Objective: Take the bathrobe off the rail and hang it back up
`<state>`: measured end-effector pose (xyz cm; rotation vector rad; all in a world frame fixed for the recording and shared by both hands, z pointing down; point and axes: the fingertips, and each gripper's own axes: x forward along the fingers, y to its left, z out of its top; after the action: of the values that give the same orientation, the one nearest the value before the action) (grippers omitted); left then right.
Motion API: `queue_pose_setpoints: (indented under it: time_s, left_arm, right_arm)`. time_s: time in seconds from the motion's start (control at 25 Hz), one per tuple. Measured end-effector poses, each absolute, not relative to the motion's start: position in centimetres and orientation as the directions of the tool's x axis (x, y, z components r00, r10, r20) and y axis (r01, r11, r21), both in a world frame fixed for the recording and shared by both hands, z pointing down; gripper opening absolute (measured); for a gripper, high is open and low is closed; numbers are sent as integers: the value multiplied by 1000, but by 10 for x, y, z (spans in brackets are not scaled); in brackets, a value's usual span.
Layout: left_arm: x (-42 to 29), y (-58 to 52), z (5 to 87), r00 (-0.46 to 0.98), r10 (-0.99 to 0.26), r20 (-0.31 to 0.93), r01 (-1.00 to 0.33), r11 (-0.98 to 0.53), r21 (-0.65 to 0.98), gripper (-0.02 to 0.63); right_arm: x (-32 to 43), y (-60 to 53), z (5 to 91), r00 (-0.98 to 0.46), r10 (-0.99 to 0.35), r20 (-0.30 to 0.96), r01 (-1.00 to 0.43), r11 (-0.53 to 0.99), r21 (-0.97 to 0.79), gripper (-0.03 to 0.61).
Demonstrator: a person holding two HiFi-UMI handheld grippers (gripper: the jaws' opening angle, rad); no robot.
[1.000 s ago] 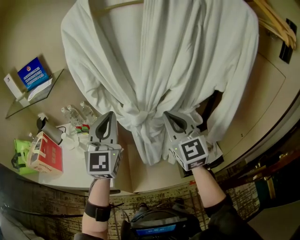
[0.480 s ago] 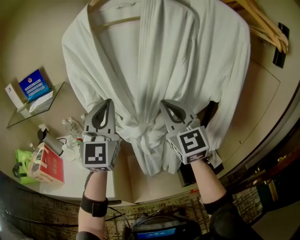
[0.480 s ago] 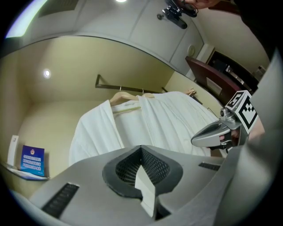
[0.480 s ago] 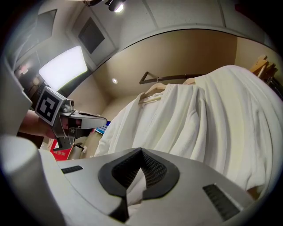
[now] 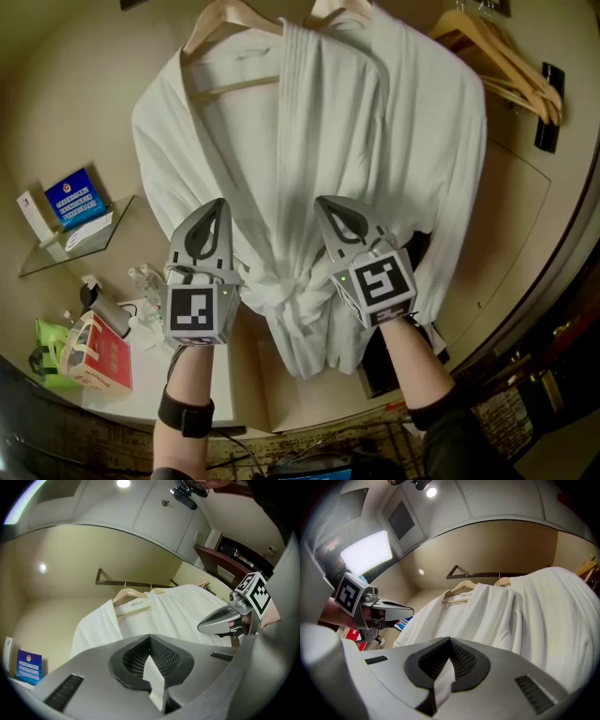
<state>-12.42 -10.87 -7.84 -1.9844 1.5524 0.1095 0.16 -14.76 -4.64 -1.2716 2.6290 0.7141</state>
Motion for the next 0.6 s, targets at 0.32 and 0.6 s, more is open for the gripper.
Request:
queue_pose_setpoints:
  time_s: [0.32,0.6]
  left_arm:
    - [-116,-117,-121,336,-822,-459,-880,-101,-464,0]
    - [-114,-129,-149,354,-806,-475,-857,-77,-509,0]
  right_arm:
    - [-2,-156,-98,-625,-684,-376,-776,493,393,25]
    - [-16,-160,-129,-626,-667,-404,-776,483,406,25]
